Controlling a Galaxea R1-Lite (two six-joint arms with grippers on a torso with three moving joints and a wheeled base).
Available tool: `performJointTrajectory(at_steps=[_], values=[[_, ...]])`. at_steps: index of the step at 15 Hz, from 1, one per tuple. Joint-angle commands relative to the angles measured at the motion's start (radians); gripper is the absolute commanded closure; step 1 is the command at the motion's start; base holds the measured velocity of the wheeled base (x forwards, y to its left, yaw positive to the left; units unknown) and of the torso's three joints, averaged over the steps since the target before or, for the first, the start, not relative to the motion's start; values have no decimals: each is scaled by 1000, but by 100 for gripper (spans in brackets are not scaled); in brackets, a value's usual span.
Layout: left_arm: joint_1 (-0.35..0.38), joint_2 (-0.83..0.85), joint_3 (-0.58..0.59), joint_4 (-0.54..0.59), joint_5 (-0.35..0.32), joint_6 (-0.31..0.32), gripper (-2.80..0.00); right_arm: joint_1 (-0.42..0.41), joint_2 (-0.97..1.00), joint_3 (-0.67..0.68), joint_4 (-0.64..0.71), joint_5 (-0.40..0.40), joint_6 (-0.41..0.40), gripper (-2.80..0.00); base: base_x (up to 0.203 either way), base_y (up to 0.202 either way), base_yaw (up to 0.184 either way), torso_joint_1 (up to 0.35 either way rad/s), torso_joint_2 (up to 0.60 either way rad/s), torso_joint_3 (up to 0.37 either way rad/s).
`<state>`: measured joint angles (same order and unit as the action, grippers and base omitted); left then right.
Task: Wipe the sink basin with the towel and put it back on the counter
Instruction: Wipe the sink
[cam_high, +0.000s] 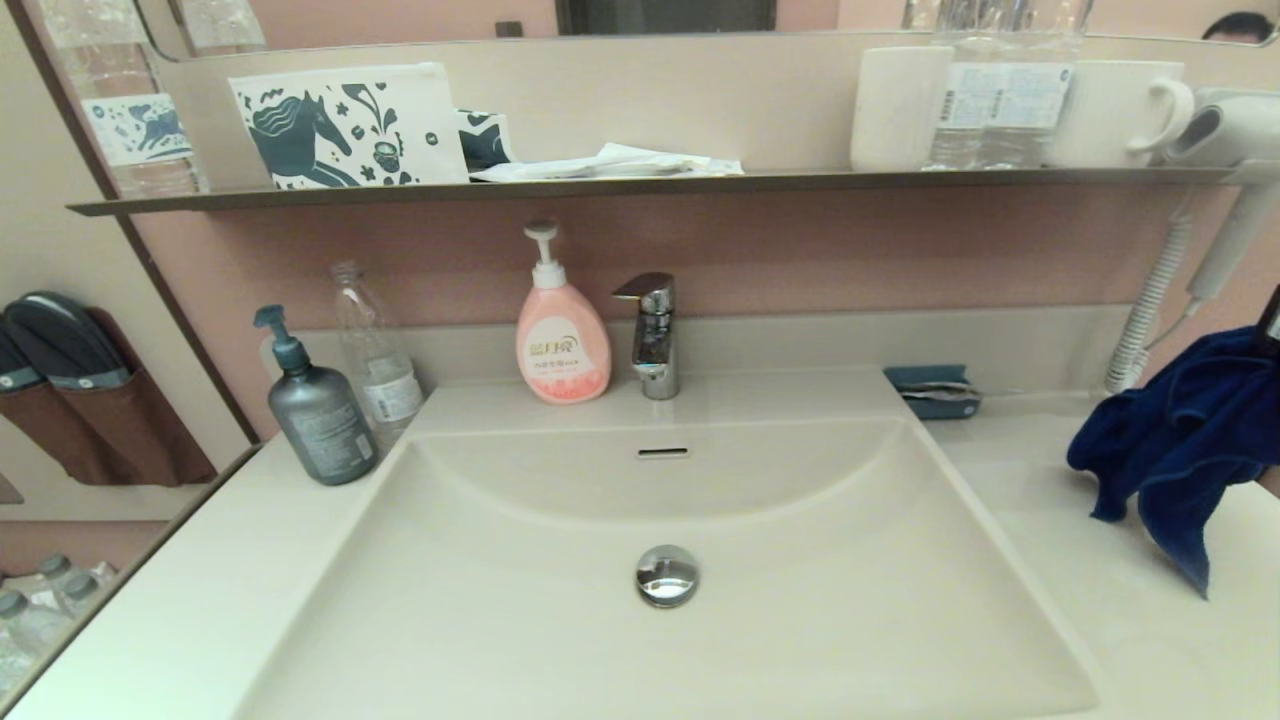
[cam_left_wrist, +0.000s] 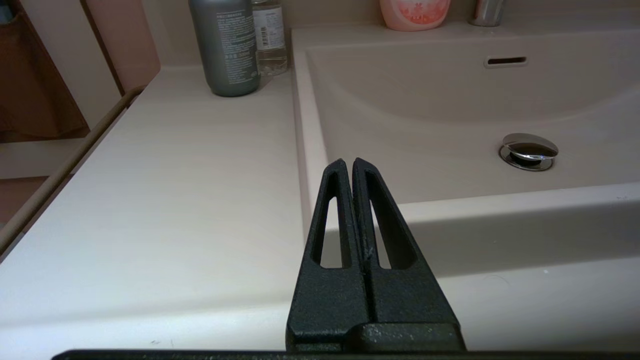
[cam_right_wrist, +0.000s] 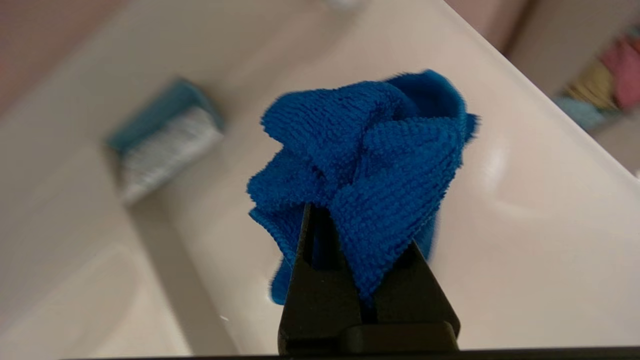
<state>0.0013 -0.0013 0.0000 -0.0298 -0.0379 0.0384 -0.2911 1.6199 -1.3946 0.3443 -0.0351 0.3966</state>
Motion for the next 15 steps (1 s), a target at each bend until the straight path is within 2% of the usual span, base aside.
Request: performJointTrajectory(at_steps=[1,5,9,13,14,15], values=[[0,1,0,-1,0,0,0,35,55,-17,-85,-10,12,0,0,0,0,0,0,0],[0,1,0,-1,0,0,0,77,127,-31,-115,-26,14,0,0,0,0,0,0,0],[0,1,0,0,0,0,0,172,184,-3,-135,-112,60,0,0,0,0,0,0,0],[0,1,0,-1,0,0,0,232,224,46,-140,-197,62,0,0,0,0,0,0,0],[0,1,0,-1,0,0,0,239,230,66,-165,-219,62,-280,0,0,0,0,0,0],[0,1,0,-1,0,0,0,241,242,69,-196,-240,61,-280,0,0,0,0,0,0]])
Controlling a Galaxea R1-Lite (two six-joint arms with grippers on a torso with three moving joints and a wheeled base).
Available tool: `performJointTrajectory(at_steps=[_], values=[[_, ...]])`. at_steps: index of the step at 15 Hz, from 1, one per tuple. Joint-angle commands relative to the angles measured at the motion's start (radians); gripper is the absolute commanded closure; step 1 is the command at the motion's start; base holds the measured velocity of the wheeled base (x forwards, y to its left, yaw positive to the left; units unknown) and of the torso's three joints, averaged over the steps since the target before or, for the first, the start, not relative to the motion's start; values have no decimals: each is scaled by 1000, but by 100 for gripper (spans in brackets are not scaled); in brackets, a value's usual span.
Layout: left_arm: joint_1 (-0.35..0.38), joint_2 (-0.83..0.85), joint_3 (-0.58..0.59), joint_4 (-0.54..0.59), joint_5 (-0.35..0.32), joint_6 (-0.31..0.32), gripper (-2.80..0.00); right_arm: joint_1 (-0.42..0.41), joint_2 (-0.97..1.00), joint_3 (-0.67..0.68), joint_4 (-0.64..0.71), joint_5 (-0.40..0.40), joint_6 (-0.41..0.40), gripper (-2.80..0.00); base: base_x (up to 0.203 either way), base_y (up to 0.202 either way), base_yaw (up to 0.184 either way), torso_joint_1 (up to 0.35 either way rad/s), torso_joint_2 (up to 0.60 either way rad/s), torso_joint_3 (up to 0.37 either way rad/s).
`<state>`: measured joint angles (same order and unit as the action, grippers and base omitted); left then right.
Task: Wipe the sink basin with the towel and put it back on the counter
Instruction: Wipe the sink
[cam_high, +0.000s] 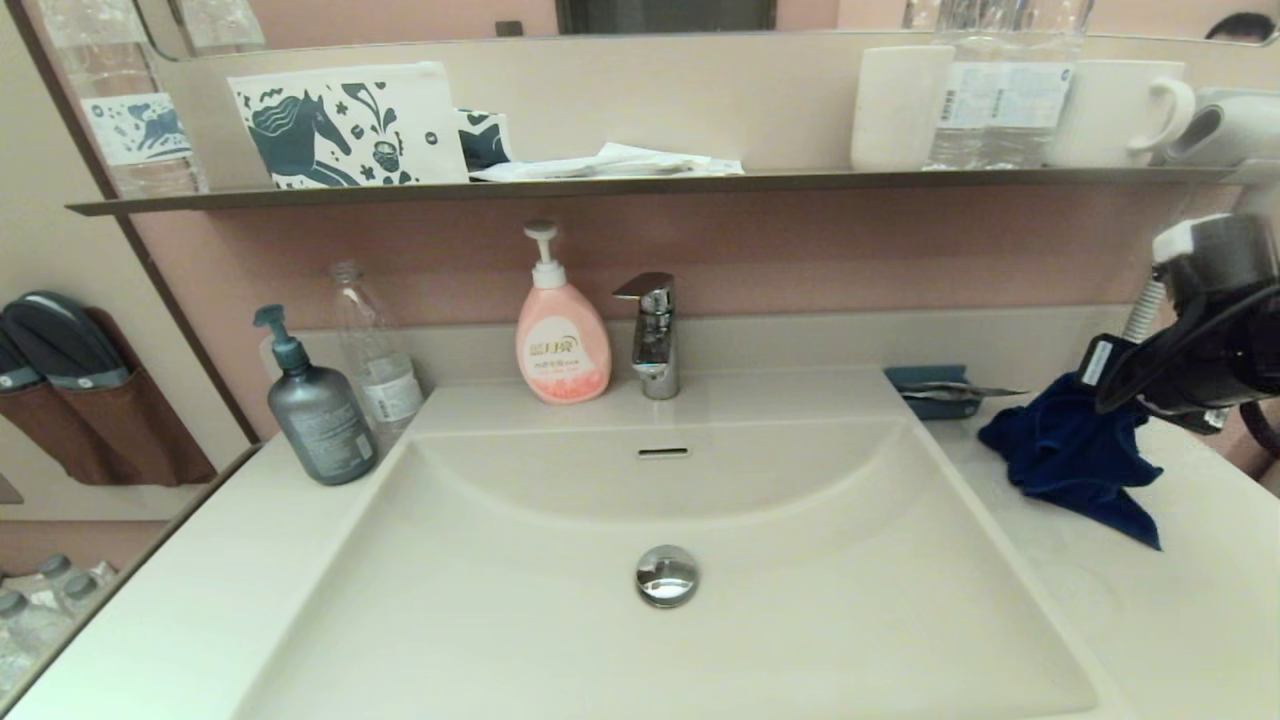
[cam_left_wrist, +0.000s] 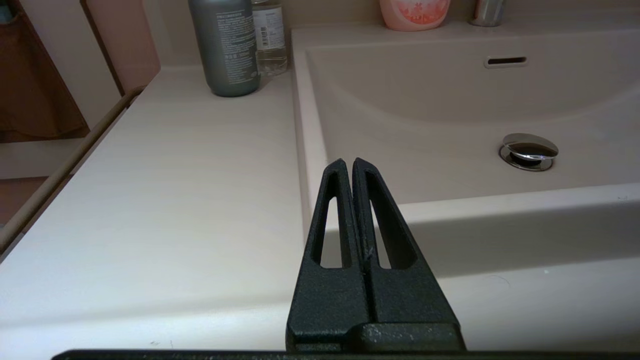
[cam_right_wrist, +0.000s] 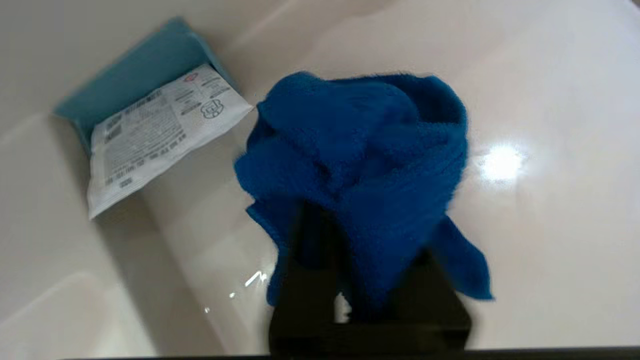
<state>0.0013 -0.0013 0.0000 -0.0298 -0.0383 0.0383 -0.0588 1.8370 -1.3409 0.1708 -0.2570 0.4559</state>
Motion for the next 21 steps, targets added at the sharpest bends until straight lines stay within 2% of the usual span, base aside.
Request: performJointTrajectory(at_steps=[1,3,8,11,16,17,18,21], values=[[0,1,0,-1,0,0,0,13,30,15,-27,-42,1,-280,0,0,0,0,0,0],[0,1,0,0,0,0,0,25,7,18,45,-55,-3,-280,0,0,0,0,0,0],[0,1,0,-1,0,0,0,44,-73,7,407,-57,-80,-280,0,0,0,0,0,0],[0,1,0,-1,0,0,0,11,-96,-84,608,-112,-88,-280,0,0,0,0,0,0],[0,1,0,-1,0,0,0,-20,-169,-94,763,-135,-116,-280,0,0,0,0,0,0],[0,1,0,-1,0,0,0,-38,-162,-93,762,-158,-116,0,0,0,0,0,0,0],[0,1,0,-1,0,0,0,-55,-153,-95,752,-182,-115,0,0,0,0,0,0,0],[0,1,0,0,0,0,0,-73,-139,-100,696,-182,-114,0,0,0,0,0,0,0]])
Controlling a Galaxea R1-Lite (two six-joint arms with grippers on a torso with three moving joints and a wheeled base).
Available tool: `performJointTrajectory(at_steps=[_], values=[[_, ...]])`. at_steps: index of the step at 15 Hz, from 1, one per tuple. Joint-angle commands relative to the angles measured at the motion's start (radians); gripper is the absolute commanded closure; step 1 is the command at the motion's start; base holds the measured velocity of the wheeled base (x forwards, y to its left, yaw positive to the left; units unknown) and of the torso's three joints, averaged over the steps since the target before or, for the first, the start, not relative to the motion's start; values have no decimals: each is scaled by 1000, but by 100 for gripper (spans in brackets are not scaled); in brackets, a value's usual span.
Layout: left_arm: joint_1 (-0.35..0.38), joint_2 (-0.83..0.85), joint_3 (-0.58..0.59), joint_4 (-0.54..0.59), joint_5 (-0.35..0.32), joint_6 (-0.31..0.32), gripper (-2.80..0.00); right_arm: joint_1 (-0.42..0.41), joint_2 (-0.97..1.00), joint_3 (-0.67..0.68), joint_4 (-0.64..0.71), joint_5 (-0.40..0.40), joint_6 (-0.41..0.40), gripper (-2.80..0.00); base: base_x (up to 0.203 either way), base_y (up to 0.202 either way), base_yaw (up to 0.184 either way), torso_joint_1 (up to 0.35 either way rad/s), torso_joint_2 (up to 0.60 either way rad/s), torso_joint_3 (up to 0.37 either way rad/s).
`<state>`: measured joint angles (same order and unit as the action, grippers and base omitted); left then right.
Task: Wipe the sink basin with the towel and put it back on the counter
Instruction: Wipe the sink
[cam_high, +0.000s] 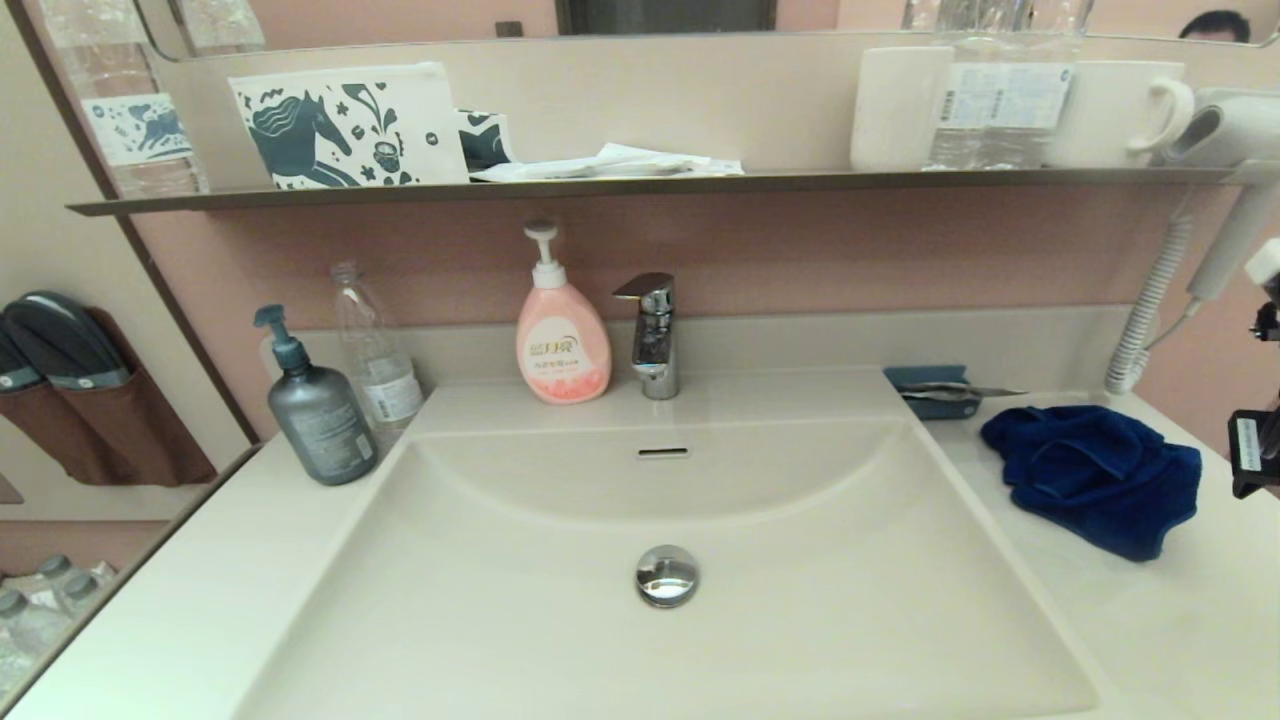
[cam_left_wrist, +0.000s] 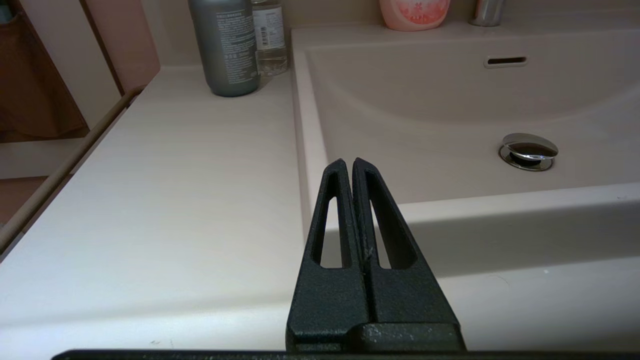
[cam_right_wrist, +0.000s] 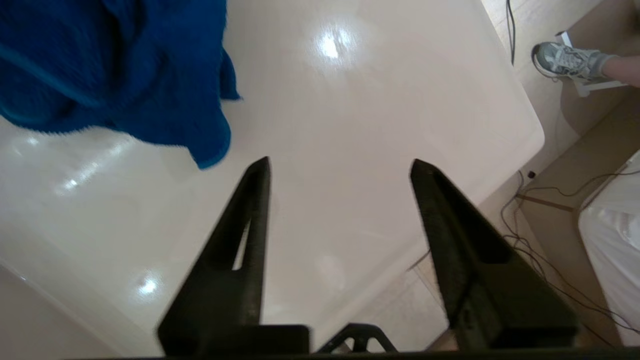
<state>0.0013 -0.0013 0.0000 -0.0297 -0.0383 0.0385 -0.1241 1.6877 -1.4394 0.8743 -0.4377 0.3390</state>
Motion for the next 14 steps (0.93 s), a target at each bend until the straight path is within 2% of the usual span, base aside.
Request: performJointTrajectory(at_steps=[1,8,11,14], values=[[0,1,0,-1,0,0,0,-8,21,-2,-11,-2,3,0,0,0,0,0,0,0],[0,1,0,-1,0,0,0,-19,194,-30,-201,-15,72,0,0,0,0,0,0,0],[0,1,0,0,0,0,0,-16,289,-45,-295,-50,78,0,0,0,0,0,0,0],[0,1,0,-1,0,0,0,3,336,-46,-421,-40,160,0,0,0,0,0,0,0]])
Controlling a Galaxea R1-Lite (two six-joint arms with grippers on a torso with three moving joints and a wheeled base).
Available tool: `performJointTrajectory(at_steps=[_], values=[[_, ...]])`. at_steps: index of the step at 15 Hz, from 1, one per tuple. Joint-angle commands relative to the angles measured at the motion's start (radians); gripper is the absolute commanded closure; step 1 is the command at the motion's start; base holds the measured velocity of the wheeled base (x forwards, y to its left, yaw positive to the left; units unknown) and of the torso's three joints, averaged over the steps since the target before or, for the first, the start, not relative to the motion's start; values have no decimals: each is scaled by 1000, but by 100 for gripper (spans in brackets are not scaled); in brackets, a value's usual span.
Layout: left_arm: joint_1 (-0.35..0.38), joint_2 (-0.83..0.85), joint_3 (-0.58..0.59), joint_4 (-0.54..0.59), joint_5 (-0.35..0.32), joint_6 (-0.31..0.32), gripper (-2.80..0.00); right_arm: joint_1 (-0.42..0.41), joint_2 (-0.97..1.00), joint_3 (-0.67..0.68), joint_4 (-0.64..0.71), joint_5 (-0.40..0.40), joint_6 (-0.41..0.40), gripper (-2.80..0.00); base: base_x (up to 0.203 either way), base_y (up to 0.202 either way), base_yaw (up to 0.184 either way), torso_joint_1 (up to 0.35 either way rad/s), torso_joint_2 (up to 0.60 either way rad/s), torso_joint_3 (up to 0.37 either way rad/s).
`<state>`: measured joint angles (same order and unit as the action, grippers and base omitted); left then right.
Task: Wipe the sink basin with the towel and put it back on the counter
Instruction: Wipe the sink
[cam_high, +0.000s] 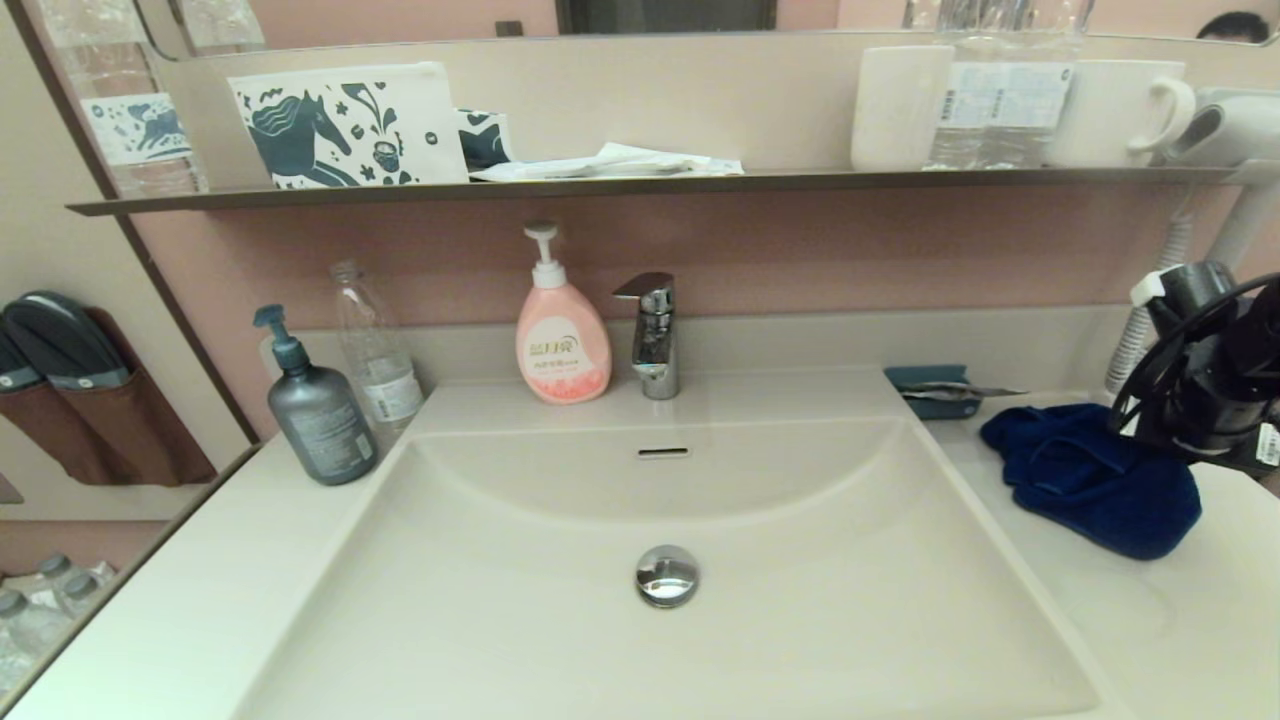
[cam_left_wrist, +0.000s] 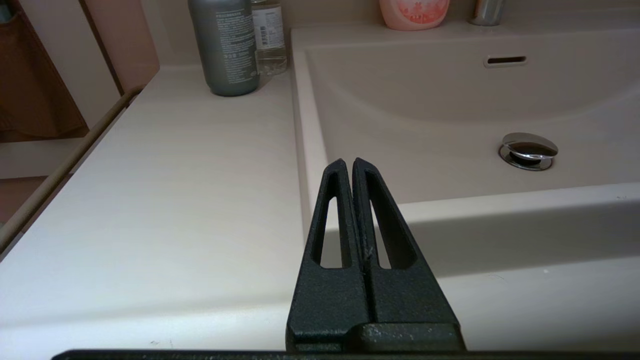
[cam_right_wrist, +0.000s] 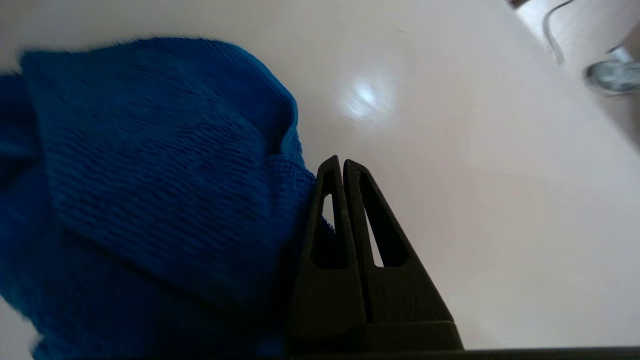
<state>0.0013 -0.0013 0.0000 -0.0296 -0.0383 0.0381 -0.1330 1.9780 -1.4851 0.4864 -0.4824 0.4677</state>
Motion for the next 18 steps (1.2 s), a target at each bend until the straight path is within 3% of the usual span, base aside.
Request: performJointTrajectory(at_steps=[1,6,9,13,18], values=[[0,1,0,-1,0,0,0,23,44,-1,-50,24,49,0,0,0,0,0,0,0],[0,1,0,-1,0,0,0,111,-43,64,-63,165,147,0,0,0,0,0,0,0],[0,1,0,-1,0,0,0,140,-112,84,-48,202,175,0,0,0,0,0,0,0],[0,1,0,-1,0,0,0,36,-170,94,84,64,90,0,0,0,0,0,0,0],[0,1,0,0,0,0,0,-97,-482,171,165,215,-83,0,0,0,0,0,0,0]])
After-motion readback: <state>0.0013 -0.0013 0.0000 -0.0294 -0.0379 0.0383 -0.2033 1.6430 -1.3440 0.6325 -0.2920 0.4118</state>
